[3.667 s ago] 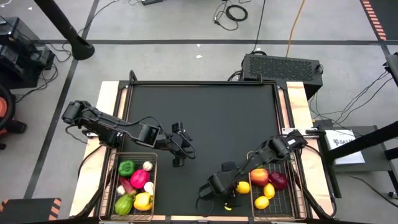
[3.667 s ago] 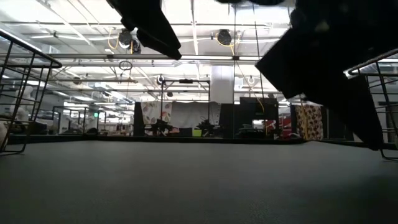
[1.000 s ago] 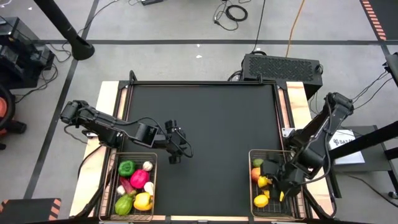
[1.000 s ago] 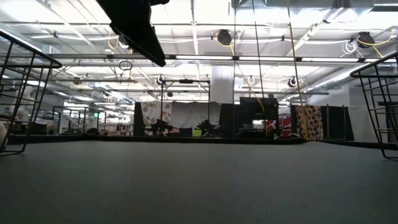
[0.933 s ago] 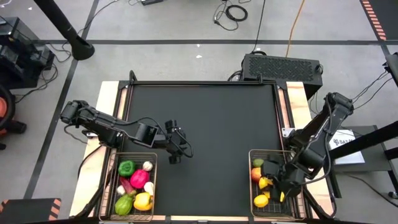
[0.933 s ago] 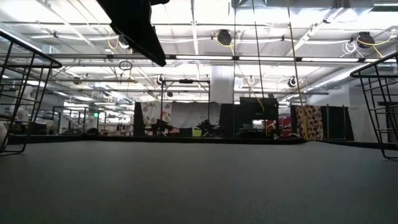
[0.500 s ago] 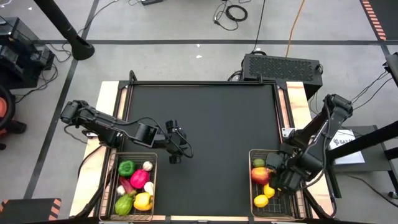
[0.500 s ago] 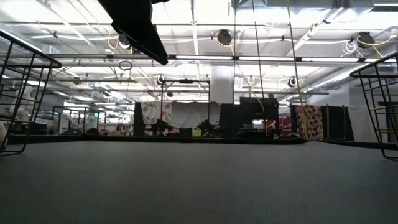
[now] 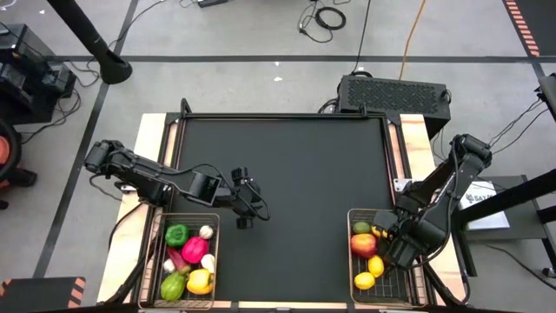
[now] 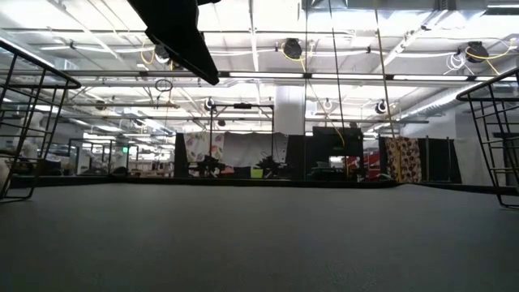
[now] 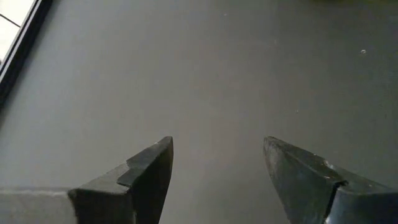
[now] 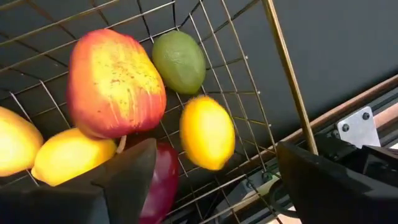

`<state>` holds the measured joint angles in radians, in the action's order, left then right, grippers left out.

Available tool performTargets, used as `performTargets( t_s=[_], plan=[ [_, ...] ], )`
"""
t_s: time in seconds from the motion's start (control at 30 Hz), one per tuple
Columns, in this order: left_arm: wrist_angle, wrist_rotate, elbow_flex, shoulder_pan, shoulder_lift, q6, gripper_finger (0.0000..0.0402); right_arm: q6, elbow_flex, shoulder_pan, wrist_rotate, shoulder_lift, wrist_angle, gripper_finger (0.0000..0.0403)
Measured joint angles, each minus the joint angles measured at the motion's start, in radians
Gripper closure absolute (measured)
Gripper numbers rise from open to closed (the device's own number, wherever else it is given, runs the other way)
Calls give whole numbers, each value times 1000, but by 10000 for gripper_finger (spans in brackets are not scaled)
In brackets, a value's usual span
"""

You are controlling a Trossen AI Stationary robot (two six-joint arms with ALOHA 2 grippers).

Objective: Sort produce into baskets
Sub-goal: Return to Home Position

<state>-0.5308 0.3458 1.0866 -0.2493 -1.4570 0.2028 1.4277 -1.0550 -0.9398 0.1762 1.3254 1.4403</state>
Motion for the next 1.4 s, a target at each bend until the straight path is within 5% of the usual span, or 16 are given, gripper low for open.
performTargets(
  t_s=[0.23,0.5,0.67,0.9,1.1,1.4],
  plan=[
    [0,0,0,0,0,0,146,-25,-42,0,55,-3,1,79],
    [148,40,0,0,0,-85,146,-203,-147,1,488,-3,-66,78],
    [309,80,0,0,0,-185,146,-416,-183,51,639,-16,-81,94],
    [470,165,27,1,0,-313,146,-653,-193,125,660,-145,-101,165],
    [506,34,35,34,36,-435,147,-683,-163,127,654,-334,-96,264],
    [499,-129,-56,190,120,-445,220,-913,241,128,734,-684,-550,397]
  ],
)
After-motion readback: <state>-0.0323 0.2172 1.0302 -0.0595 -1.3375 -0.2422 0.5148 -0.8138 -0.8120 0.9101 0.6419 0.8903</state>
